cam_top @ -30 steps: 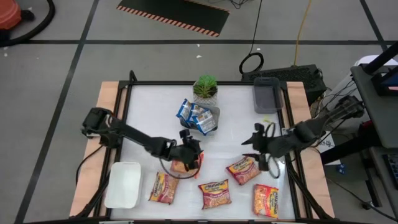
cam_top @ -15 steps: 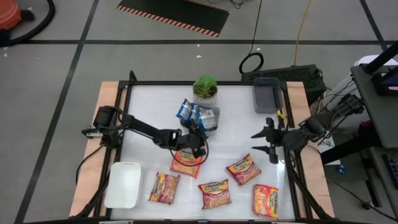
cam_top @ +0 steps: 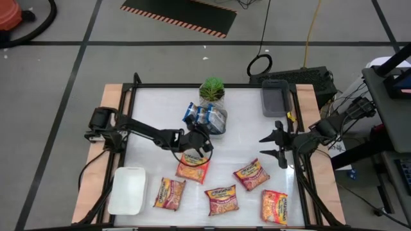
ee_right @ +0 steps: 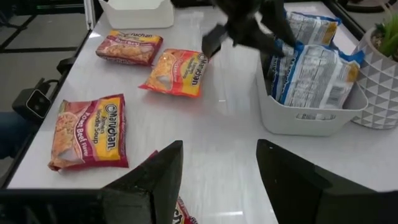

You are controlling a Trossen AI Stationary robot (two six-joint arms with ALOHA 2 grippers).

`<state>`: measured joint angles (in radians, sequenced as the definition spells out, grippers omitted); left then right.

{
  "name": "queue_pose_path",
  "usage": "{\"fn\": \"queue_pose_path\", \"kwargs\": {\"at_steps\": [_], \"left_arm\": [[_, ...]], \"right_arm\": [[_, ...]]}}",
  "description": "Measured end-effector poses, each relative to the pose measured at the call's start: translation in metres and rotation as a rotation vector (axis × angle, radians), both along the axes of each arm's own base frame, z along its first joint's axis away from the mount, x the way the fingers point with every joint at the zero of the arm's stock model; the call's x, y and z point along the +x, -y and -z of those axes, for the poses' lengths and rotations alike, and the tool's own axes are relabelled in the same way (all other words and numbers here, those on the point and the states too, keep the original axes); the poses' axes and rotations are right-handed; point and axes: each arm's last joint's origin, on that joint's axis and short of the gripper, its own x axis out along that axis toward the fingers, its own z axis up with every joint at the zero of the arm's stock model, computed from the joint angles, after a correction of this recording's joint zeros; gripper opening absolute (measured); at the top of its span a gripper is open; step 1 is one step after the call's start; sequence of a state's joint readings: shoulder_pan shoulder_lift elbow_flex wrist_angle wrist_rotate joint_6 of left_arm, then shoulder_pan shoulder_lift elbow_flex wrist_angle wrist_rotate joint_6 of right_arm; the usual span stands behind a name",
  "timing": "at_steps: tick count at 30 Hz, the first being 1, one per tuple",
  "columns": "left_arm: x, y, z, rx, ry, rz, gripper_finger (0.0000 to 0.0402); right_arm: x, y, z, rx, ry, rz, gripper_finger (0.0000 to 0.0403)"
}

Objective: Sort Maruchan noodles
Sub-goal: Put the blue noodle pack into the gray bin, then put the right red noodle pack into the black bin

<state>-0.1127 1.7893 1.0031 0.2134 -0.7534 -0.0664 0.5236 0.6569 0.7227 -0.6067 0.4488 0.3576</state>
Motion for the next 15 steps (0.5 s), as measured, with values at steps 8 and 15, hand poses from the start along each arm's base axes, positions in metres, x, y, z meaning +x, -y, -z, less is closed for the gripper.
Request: {"fn": "queue_pose_path", "kwargs": {"at_steps": [8,15], "left_arm": [[-0.028,0.022,-0.045,-0.075,0.059,0.031,0.0117],[-0.065,0.064,-0.08,-0.171,0.108,0.157,0.0117]], "right_arm": [[0.003,-0.002,0.002,0.002,-0.012,0.006,0.0199],[0.008,-0.003,0.015,0.025,0.023,0.073,0.0199]]}}
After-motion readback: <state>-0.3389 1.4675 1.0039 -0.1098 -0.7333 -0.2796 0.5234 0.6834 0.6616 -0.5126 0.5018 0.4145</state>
